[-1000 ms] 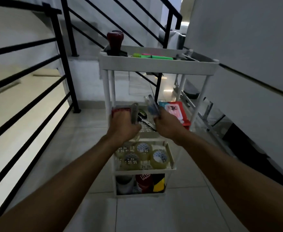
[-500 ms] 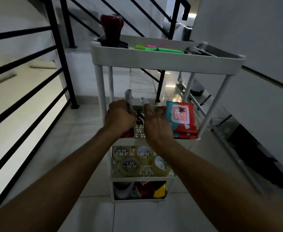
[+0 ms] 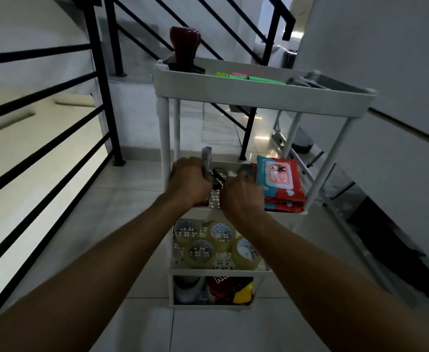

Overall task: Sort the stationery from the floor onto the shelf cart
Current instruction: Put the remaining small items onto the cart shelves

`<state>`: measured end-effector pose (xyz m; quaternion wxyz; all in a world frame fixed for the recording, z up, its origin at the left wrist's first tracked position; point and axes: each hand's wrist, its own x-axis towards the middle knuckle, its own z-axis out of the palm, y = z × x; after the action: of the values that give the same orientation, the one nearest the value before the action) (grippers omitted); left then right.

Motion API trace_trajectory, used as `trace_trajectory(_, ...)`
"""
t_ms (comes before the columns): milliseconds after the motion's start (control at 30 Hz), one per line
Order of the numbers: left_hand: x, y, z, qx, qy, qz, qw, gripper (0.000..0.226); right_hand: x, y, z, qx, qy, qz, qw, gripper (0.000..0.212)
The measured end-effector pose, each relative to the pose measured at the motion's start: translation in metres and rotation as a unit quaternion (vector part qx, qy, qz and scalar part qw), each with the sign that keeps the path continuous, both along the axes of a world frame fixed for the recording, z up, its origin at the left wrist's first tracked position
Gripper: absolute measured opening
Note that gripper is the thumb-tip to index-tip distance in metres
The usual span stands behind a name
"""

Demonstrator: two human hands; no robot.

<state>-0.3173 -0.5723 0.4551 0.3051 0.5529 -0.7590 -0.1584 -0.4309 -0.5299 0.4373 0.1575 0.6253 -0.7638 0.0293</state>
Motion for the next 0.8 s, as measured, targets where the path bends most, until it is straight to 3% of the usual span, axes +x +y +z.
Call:
trace_trajectory(167, -0.002, 0.006, 0.004, 0.014, -0.004, 0.018, 1.000, 0.026, -0.014, 0.019, 0.011, -0.074, -0.095, 0.079, 0.990, 0.021)
trace_trajectory(267, -0.008, 0.009, 0.006, 0.009, -0.012, -0.004, 1.000, 0.025, -0.042, 0.029, 0.022, -0.109, -0.073, 0.098, 0.987, 0.042)
trace_trajectory(333, -0.017, 0.012, 0.007, 0.000, -0.006, -0.016, 1.000, 0.028, -0.066, 0.034, 0.029, -0.094, -0.035, 0.080, 0.992, 0.057)
trace_trajectory(433, -0.036, 0.014, 0.004, 0.008, 0.012, -0.025, 1.000, 0.033, -0.090, 0.039, 0.025, -0.044, -0.083, 0.062, 0.994, 0.071)
trace_trajectory(800, -0.084, -0.004, -0.014, -0.005, -0.043, -0.014, 0.999, 0.027, -0.095, 0.036, -0.007, 0.004, -0.151, 0.067, 0.986, 0.083)
